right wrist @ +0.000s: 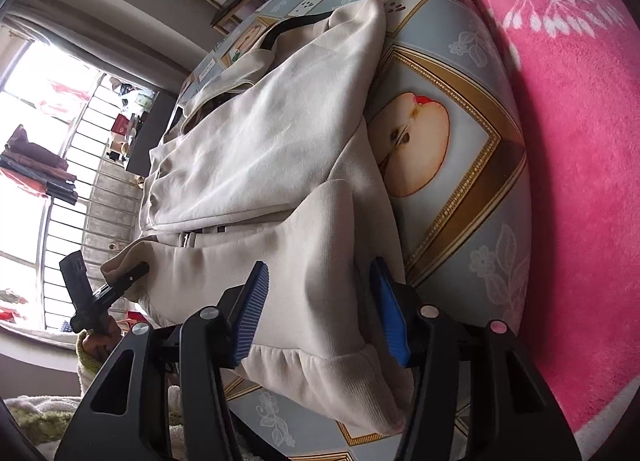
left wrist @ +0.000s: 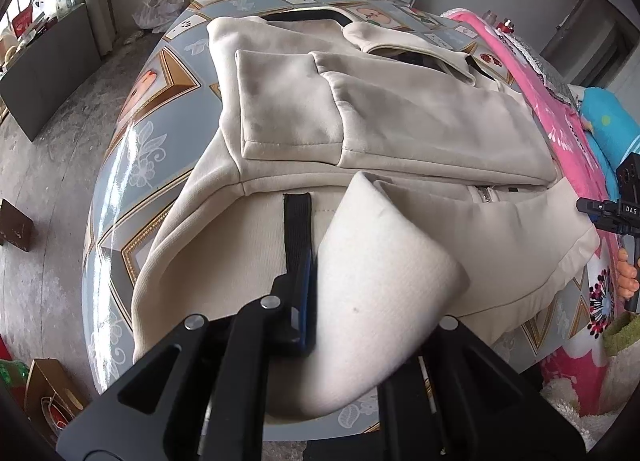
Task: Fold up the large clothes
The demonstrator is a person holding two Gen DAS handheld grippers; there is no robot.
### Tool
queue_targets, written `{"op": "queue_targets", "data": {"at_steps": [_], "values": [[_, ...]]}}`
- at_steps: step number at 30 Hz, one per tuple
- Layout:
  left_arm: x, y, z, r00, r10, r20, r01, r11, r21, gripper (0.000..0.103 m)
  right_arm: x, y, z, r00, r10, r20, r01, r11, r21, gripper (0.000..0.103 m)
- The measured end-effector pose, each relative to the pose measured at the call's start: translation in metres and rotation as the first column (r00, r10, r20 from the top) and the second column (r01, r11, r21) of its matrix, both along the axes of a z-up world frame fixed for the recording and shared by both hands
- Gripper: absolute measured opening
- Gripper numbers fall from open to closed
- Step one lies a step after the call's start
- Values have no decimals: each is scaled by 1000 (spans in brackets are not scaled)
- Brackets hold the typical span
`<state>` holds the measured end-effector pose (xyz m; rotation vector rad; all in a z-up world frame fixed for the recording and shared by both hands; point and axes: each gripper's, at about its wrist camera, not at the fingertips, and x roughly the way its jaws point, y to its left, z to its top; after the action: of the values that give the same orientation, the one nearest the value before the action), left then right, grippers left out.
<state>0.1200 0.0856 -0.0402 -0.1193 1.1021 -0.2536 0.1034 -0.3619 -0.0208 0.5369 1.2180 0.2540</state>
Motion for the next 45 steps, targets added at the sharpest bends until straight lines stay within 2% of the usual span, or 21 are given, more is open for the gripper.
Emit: {"op": "queue_targets", "data": {"at_steps": [4, 6, 8, 10, 16, 18, 21, 34, 45], "values": [[2, -3, 1, 1000, 6, -12, -6, 1000, 21, 9, 5, 16, 1, 1000, 26, 10, -24, 993, -114, 33], [2, -6, 1, 1000, 9, -9, -8, 999, 41, 10, 5, 30, 5, 998, 63, 21, -58, 980, -190, 32], [1, -10, 1, 1000, 11, -3, -11, 998, 66, 10, 4, 46, 9, 995, 101, 28, -88, 952, -295, 32], [1, -13, 1, 1000, 9, 0, -9, 996, 90, 10, 4, 60, 7, 993, 118, 16, -100, 903, -417, 32], [0, -17, 2, 1000, -5, 9, 4, 992, 128, 10, 3, 73, 1, 992, 129, 17, -100, 838, -536, 31], [0, -18, 3, 1000, -5, 10, 3, 991, 131, 10, 1, 75, 5, 991, 130, 25, -95, 828, -553, 23], [0, -18, 2, 1000, -6, 10, 4, 991, 131, 10, -1, 77, 10, 992, 122, 37, -79, 817, -571, 15], [0, -21, 3, 1000, -17, 16, 14, 988, 155, 10, -2, 91, 6, 992, 120, 44, -61, 747, -662, 15], [0, -22, 2, 1000, -21, 17, 18, 987, 162, 10, -1, 93, 1, 993, 113, 38, -57, 729, -683, 15]]}}
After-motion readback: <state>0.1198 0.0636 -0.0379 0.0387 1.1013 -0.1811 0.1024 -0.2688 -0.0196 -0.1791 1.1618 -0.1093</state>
